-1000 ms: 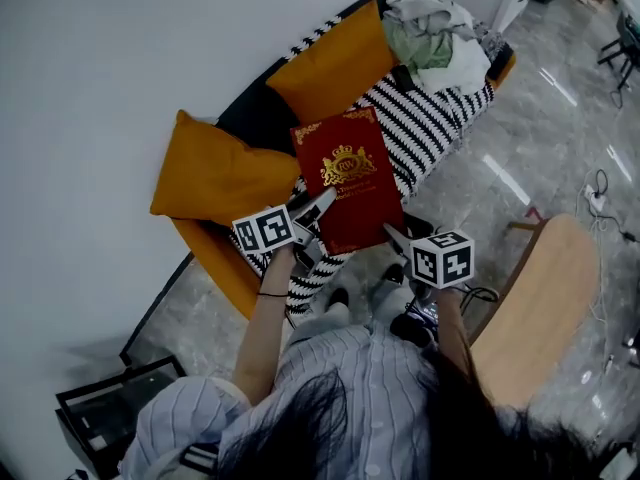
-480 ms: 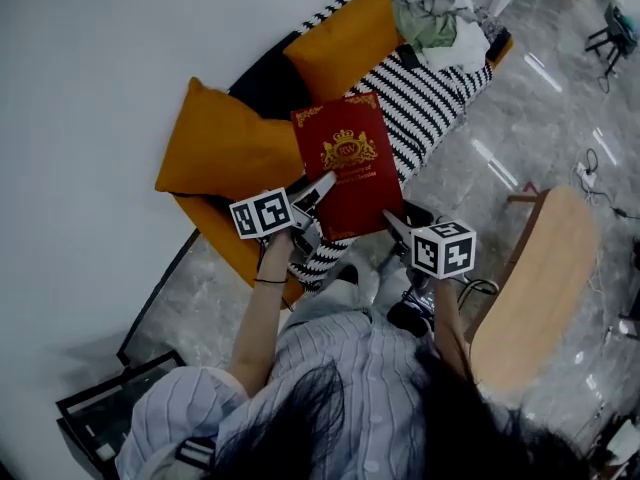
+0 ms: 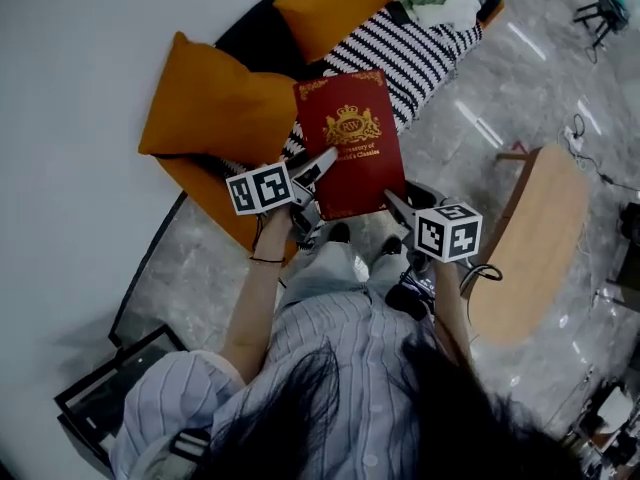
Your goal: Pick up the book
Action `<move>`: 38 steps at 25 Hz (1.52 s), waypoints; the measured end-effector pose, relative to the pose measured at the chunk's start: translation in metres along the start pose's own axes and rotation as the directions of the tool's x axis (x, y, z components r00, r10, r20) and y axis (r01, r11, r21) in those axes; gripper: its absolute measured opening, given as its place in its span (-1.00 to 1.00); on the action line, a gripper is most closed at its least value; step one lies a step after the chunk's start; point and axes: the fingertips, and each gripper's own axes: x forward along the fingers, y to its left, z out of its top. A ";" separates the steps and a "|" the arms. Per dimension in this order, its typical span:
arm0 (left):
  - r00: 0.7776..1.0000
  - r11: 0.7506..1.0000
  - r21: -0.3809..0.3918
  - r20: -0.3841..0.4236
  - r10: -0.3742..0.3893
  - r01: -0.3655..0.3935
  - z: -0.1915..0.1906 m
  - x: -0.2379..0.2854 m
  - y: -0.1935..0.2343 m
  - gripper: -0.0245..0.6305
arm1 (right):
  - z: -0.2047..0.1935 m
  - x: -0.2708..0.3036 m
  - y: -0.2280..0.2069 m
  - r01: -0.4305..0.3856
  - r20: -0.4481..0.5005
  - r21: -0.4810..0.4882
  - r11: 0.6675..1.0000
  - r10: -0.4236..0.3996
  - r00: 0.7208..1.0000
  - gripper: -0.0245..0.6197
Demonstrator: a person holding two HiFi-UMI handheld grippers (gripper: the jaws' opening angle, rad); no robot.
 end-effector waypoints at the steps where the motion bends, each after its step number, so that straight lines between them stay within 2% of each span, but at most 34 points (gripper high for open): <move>1: 1.000 1.000 -0.008 -0.002 -0.001 0.001 -0.005 -0.001 0.000 0.00 | -0.004 -0.003 0.000 0.003 -0.003 0.001 1.000 -0.003 1.000 -0.33; 9: 1.000 1.000 -0.015 0.004 0.010 -0.010 -0.033 -0.003 -0.021 0.00 | -0.022 -0.033 -0.006 -0.010 0.005 0.003 1.000 0.010 1.000 -0.33; 15: 0.999 1.000 0.020 0.031 0.024 -0.024 -0.101 -0.007 -0.076 0.00 | -0.067 -0.104 -0.025 -0.039 0.033 -0.009 0.999 0.040 0.999 -0.33; 17: 0.999 0.999 0.029 0.038 0.025 -0.026 -0.112 -0.008 -0.083 0.00 | -0.076 -0.113 -0.028 -0.047 0.039 -0.012 0.999 0.048 0.998 -0.33; 28: 0.998 0.999 0.006 0.049 0.042 -0.042 -0.122 -0.012 -0.087 -0.01 | -0.081 -0.122 -0.028 -0.063 0.016 -0.013 0.998 0.063 0.998 -0.33; 34: 0.995 0.999 0.016 0.086 0.049 -0.050 -0.170 -0.034 -0.114 -0.01 | -0.118 -0.162 -0.025 -0.094 0.025 -0.049 0.994 0.095 0.995 -0.33; 38: 0.997 0.999 0.014 0.071 0.042 -0.043 -0.142 -0.022 -0.101 -0.02 | -0.098 -0.140 -0.027 -0.087 0.020 -0.020 0.996 0.088 0.996 -0.34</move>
